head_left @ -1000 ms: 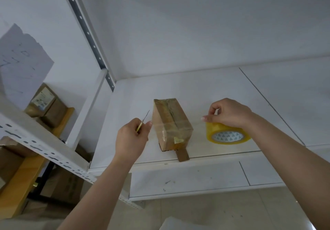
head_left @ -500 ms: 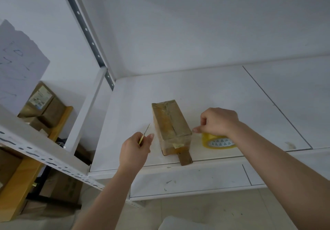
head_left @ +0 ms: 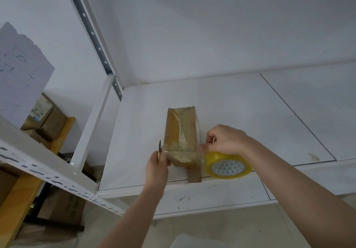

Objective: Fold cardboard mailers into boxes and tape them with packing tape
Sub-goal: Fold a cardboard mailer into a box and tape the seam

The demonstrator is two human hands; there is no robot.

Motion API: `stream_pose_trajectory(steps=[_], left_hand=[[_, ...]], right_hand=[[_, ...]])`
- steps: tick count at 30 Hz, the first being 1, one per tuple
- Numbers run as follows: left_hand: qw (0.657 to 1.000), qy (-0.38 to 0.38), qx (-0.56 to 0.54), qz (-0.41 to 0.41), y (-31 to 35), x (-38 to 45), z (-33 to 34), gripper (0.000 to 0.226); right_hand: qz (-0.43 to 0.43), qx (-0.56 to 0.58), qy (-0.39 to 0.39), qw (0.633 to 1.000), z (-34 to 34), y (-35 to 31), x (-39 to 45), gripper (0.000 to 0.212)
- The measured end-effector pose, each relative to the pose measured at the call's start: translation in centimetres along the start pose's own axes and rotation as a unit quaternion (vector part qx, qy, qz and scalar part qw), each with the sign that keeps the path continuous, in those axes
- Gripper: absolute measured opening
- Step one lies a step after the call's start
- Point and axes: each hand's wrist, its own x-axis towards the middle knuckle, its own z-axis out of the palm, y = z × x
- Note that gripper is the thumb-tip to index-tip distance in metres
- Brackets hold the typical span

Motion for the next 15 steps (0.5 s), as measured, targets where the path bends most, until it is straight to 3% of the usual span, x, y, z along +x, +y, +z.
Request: stream_pose_trajectory(steps=[7,12,15], left_hand=[[0.993,-0.065,0.093,-0.01,-0.5,2.4,-2.0,0.025],[0.988,-0.091,0.072,-0.099,-1.1,3.4,-1.9,0.023],[0.99,-0.076,0.093,-0.072,-0.8,3.8,-2.7,0.028]], right_hand=[[0.019,-0.013,-0.01,1.0,1.4,-1.8,-0.2,0.046],[0.048,-0.041,0.005,0.998,1.1,-1.2,-0.6,0.047],[0.058,-0.038,0.019,0.997,1.3,-0.9,-0.8,0.045]])
